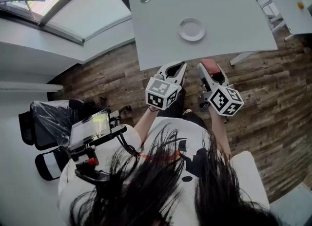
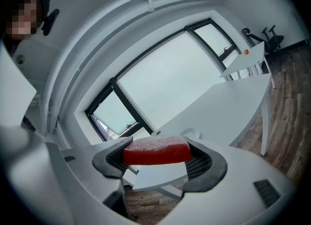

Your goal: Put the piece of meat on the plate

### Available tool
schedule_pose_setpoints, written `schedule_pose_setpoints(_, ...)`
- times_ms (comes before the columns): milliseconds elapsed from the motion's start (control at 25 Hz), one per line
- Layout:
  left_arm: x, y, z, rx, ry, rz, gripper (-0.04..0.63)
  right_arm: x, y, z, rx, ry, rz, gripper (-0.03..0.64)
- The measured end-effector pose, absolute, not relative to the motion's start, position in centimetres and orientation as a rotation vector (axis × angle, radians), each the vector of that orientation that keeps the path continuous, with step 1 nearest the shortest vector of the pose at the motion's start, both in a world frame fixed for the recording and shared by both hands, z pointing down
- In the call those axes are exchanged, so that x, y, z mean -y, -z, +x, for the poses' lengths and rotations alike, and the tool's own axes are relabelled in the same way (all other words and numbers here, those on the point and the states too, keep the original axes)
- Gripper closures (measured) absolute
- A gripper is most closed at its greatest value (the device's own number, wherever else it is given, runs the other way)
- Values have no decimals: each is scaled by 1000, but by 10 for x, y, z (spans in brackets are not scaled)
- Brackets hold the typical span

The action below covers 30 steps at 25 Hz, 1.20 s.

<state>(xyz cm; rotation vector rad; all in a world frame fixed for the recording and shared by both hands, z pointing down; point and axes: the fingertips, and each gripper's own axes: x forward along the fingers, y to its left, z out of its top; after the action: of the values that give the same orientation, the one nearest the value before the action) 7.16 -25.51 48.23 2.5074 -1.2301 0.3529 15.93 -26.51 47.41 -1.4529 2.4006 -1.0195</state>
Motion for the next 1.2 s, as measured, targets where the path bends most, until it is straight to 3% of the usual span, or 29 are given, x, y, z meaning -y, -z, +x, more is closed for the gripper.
schedule_pose_setpoints(680,419,-517,49,1033,-342,2554,589,431,-533,129,-2506,1042,-1664,296)
schedule_pose_setpoints(1200,430,-536,41,1026,-353,2498,589,461,-625,107,-2823,1099,-1775,296)
